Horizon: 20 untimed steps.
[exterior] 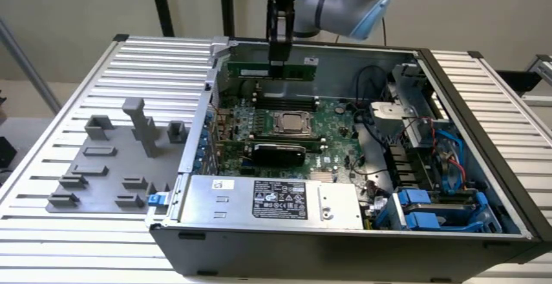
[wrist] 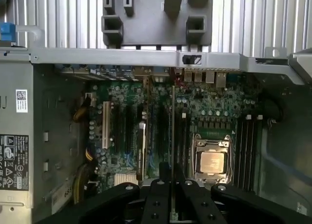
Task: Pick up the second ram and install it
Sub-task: 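Pick up the second ram and move it above second insertion slot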
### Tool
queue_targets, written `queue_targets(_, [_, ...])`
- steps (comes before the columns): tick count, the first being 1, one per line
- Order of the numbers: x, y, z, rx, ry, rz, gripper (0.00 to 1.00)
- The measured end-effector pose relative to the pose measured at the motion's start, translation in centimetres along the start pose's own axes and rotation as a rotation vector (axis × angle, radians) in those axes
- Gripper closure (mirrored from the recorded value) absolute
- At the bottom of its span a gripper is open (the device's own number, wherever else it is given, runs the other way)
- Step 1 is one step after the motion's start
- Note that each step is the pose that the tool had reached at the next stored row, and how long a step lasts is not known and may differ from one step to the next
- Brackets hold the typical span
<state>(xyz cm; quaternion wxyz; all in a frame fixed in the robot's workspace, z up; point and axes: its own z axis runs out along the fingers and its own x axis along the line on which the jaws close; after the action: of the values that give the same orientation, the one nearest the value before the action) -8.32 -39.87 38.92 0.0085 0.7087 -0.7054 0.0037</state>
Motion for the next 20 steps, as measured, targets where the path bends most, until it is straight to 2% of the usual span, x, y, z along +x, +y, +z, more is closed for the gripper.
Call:
queue_targets(12, [-3.0,-1.95,1.76,0.0001,-0.0142,0.0,1.0])
queue_targets(15, [-3.4,-2.54,2.27,0.0,-0.0183,0.0,1.0])
queue_targets(17, [-3.4,-3.02,2.59,0.0001,-0.0239,0.002,1.0])
queue_targets(20, [-3.4,-3.68,2.99,0.0001,-0.036,0.009,1.0])
